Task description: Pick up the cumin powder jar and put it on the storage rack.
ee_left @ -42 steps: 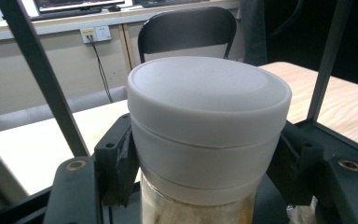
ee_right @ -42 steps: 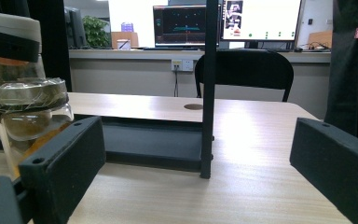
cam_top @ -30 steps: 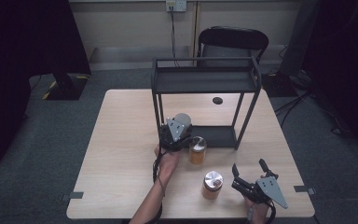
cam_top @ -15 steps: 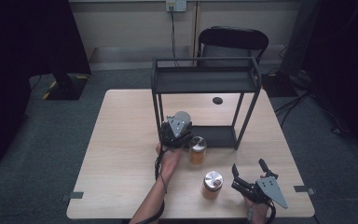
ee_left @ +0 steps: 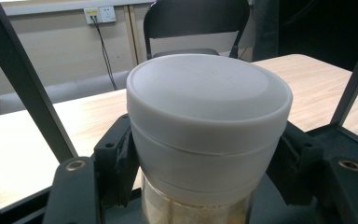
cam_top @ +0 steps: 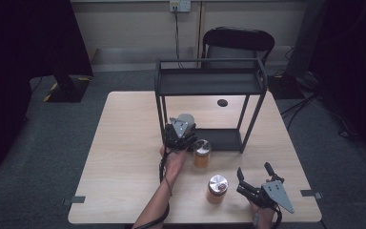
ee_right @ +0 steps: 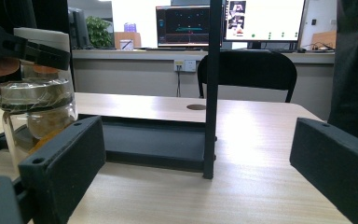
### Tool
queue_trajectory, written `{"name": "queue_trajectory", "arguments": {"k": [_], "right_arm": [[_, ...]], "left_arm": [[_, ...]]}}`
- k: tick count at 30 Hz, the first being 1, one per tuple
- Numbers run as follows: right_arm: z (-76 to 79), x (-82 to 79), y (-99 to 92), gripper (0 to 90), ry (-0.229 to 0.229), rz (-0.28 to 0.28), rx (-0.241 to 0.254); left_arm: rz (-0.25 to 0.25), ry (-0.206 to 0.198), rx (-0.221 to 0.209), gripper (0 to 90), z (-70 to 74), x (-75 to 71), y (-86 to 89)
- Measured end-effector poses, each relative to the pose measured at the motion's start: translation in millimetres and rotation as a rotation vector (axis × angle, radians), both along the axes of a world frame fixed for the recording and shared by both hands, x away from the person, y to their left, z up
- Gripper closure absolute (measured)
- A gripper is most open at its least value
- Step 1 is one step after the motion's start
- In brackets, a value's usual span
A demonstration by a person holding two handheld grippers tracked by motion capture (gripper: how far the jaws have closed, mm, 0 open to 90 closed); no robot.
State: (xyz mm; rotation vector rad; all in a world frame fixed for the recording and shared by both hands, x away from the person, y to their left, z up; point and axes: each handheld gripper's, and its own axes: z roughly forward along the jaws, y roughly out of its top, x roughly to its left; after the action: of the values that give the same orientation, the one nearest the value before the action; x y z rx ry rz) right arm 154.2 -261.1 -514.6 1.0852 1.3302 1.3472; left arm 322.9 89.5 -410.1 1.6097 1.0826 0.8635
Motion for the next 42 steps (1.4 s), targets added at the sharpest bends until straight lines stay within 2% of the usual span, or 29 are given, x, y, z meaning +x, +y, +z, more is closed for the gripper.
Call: {"name": "queue_trajectory", "arguments": {"k": [14,32,37,40,42], "right_arm": [[0.1,0.0,-0.1,2.2,0.001,0.001,0.001],[0.3,0.0,-0.2,2.2,0.003,0.001,0.003],[0.2,0.0,0.0,2.2,0.002,0.000,0.002],[0.1,0.0,-0.1,2.3,0.001,0.000,0.002],[0.1,0.0,-0.1,2.3,0.001,0.000,0.002]], "left_arm": [[-0.014,0.020,-0.023,33.8,1.7,2.5,4.6],[-0.012,0.020,-0.054,30.5,6.7,5.2,5.1],[-0.002,0.018,-0.028,28.3,7.6,5.4,0.0],[-0.001,0.018,-0.056,28.8,8.5,5.8,2.0],[-0.001,0.018,-0.052,28.6,9.4,6.2,1.7]]}}
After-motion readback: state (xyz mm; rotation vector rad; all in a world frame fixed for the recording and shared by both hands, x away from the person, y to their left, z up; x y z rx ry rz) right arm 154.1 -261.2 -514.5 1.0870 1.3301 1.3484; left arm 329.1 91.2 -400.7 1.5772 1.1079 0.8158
